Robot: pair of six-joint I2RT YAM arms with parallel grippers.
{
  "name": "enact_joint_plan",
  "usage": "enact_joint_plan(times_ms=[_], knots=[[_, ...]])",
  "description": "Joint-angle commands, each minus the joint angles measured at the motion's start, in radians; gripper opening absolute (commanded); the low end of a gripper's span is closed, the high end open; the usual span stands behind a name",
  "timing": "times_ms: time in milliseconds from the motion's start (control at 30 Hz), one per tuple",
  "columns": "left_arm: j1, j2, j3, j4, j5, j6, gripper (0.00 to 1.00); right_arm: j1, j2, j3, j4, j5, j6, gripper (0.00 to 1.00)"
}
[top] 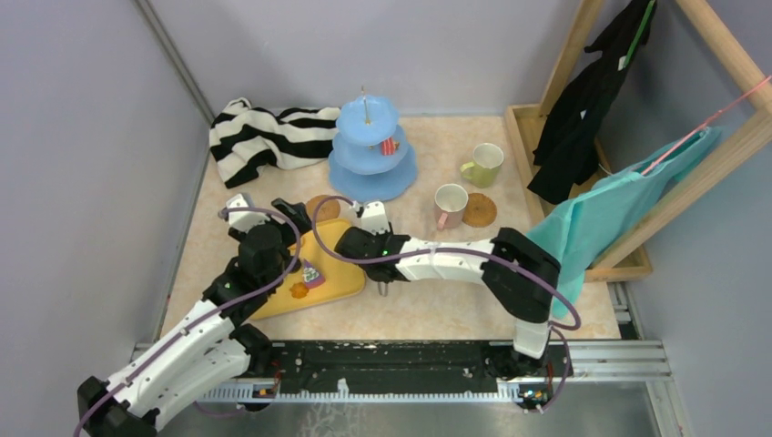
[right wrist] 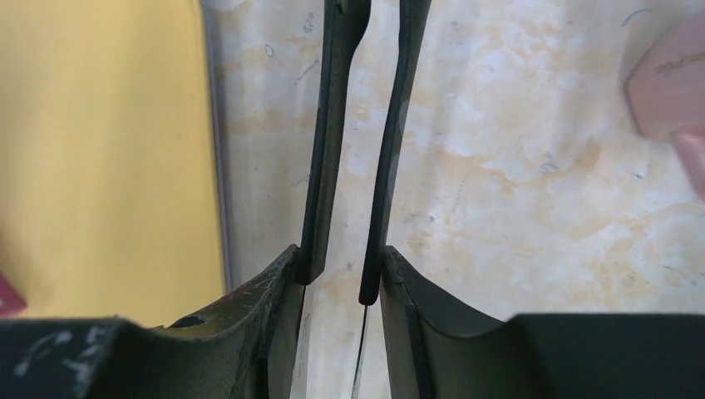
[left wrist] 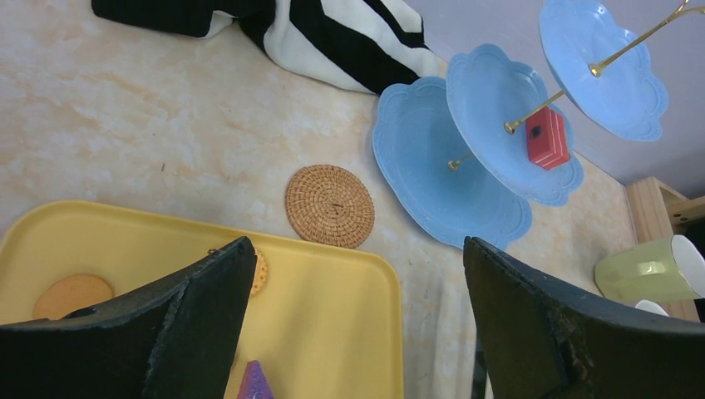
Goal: Serve the afternoon tea
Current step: Pick up the clamp from the tray, then place the clamp on the tray.
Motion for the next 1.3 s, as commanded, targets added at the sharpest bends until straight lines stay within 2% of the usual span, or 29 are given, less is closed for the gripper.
enact_joint_plan(times_ms=[0, 133, 367, 867, 1067, 1267], knots=[[0.004, -0.037, 0.050, -0.033, -0.046, 0.016, 0.99, 0.019, -0.164, -0.051, 0.043, 0.006, -0.084, 0.38], [0.004, -0.055, 0.079, -0.054, -0.062, 0.031, 0.99, 0.039, -0.261, -0.102, 0.063, -0.051, -0.154, 0.43], [0.004, -0.082, 0.112, -0.064, -0.078, 0.063, 0.99, 0.080, -0.325, -0.162, 0.112, -0.273, -0.247, 0.50], [0.004, -0.091, 0.143, -0.062, -0.085, 0.090, 0.99, 0.110, -0.295, -0.181, 0.159, -0.460, -0.252, 0.49], [0.005, -0.099, 0.135, -0.066, -0.098, 0.084, 0.99, 0.115, -0.226, -0.137, 0.212, -0.443, -0.282, 0.48], [0.004, -0.109, 0.139, -0.070, -0.107, 0.091, 0.99, 0.114, -0.083, 0.003, 0.188, -0.376, -0.339, 0.47]])
